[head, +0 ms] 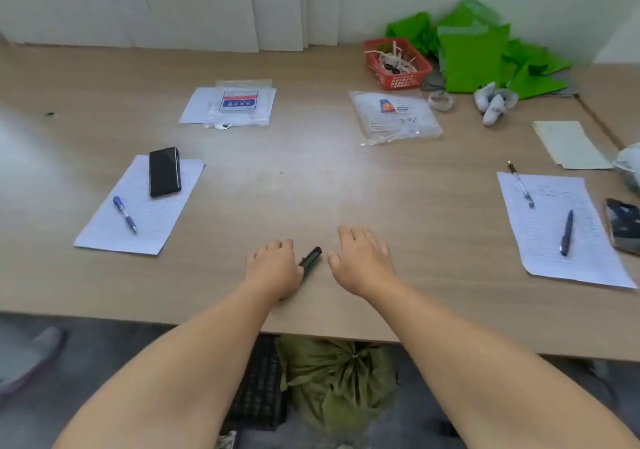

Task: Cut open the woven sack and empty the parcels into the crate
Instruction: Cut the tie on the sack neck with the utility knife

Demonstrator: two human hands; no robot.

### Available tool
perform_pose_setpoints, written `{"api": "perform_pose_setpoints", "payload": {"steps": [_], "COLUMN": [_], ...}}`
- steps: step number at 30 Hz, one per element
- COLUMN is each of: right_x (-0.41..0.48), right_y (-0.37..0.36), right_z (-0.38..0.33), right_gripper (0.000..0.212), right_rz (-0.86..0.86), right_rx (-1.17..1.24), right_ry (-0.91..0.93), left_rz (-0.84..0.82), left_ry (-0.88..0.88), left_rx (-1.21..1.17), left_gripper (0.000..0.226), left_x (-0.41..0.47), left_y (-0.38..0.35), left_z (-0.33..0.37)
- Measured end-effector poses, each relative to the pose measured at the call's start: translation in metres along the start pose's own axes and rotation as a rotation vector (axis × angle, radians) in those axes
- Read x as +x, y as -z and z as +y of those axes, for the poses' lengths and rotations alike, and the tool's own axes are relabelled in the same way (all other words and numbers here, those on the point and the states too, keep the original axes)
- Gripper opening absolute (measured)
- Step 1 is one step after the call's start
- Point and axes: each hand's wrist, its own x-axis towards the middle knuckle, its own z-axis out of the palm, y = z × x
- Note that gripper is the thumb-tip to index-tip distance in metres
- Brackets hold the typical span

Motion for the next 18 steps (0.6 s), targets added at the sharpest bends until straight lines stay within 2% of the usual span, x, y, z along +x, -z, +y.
{"api": "perform_pose_setpoints", "payload": {"steps": [6,10,18], "right_x": [-0.007,-0.014,-0.030], "right_y": [-0.035,-0.051,-0.054], "right_z": [0.016,0.024,0.018], "right_gripper": [0.058,0.063,0.063], "right_rz": [-0.135,-0.172,-0.180], "right_rx": [0.036,0.027,0.029], "right_ry": [-0.057,-0.050,-0.054], "left_rz": [-0.120,-0.085,-0.083], "left_ry": [0.090,0.108,0.117], "left_rx": [-0.007,0.020,-0.219], "left_gripper": [0.038,0.038,0.033], "left_x": [0.002,0.000,-0.017], "left_y": [-0.042,-0.058,-0.062], "left_z": [-0.005,-0.007,-0.008]}}
